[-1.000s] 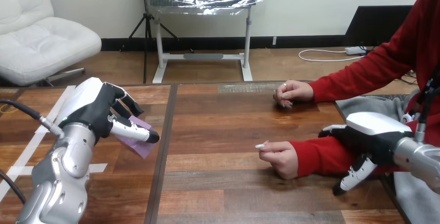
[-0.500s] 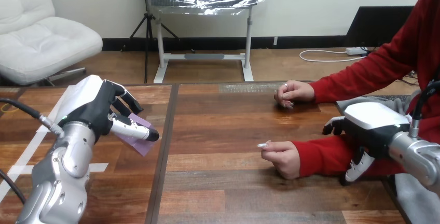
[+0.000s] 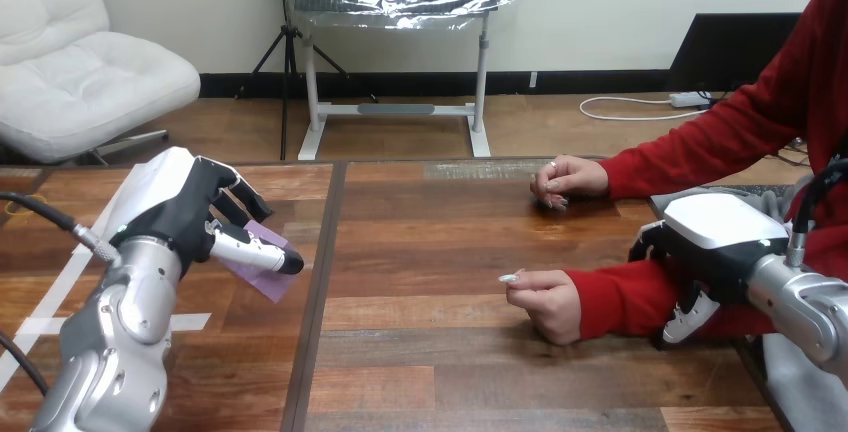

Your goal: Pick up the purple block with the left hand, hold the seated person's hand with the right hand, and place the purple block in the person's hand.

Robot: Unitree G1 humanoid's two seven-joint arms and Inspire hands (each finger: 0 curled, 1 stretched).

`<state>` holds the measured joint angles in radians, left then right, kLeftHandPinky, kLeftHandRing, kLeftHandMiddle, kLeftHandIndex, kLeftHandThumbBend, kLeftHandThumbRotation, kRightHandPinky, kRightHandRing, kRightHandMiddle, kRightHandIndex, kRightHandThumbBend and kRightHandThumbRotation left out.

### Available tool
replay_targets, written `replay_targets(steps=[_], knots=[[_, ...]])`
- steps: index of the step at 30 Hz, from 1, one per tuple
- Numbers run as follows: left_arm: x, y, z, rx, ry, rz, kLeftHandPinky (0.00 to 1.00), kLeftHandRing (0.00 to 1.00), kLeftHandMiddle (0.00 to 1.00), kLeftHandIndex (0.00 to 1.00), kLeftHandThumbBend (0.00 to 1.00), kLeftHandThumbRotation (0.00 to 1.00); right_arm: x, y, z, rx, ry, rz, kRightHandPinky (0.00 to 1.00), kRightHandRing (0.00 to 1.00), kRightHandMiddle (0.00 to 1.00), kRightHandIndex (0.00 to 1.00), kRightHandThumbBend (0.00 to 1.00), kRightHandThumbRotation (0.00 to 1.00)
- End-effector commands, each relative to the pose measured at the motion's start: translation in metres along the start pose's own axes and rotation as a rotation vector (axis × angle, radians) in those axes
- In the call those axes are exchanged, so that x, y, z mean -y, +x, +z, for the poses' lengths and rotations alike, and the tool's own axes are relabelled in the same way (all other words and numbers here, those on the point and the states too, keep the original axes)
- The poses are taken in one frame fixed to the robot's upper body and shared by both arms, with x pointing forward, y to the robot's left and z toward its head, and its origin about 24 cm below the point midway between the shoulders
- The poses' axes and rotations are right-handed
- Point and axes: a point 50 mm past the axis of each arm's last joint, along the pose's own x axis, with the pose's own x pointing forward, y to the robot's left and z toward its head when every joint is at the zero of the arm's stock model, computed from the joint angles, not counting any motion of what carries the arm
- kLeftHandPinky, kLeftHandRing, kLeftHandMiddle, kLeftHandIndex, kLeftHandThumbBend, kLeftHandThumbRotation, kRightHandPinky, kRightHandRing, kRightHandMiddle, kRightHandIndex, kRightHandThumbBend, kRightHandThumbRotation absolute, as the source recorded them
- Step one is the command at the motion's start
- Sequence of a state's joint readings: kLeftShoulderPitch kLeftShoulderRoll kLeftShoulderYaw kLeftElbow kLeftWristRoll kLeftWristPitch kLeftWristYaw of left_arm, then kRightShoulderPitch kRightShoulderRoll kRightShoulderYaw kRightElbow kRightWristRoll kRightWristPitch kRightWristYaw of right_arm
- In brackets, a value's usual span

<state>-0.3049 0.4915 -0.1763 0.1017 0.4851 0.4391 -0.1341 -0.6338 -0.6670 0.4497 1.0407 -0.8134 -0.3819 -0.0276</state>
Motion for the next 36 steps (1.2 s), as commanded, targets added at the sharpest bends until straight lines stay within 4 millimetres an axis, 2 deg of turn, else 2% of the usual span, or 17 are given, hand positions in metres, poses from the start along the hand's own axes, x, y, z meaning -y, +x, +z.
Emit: replay_targets(steps=[1, 13, 20, 32, 36], knots=[[-0.019, -0.0026, 0.0181, 0.074, -0.025, 0.077, 0.3, 0.37, 0.45, 0.47, 0.73, 0.0, 0.0106, 0.0091, 0.0131, 0.043, 0.019, -0.04, 0.58, 0.67, 0.69, 0.68, 0.76, 0.13], [-0.02, -0.0047, 0.0188, 0.086, -0.038, 0.079, 0.34, 0.4, 0.46, 0.47, 0.74, 0.0, 0.0089, 0.0103, 0.0154, 0.064, 0.035, -0.034, 0.5, 0.55, 0.56, 0.57, 0.65, 0.12], [-0.0216, -0.005, 0.0181, 0.081, -0.029, 0.085, 0.32, 0.38, 0.45, 0.47, 0.75, 0.0, 0.009, 0.0114, 0.0162, 0.066, 0.041, -0.034, 0.46, 0.49, 0.5, 0.51, 0.64, 0.11], [-0.023, -0.0064, 0.0189, 0.086, -0.054, 0.092, 0.34, 0.41, 0.47, 0.47, 0.75, 0.0, 0.011, 0.0133, 0.0163, 0.055, 0.07, -0.016, 0.26, 0.32, 0.39, 0.42, 0.63, 0.2], [-0.0226, -0.0064, 0.0189, 0.084, -0.06, 0.093, 0.32, 0.39, 0.46, 0.47, 0.76, 0.0, 0.0116, 0.0133, 0.0157, 0.053, 0.083, -0.017, 0.22, 0.28, 0.36, 0.39, 0.63, 0.23]])
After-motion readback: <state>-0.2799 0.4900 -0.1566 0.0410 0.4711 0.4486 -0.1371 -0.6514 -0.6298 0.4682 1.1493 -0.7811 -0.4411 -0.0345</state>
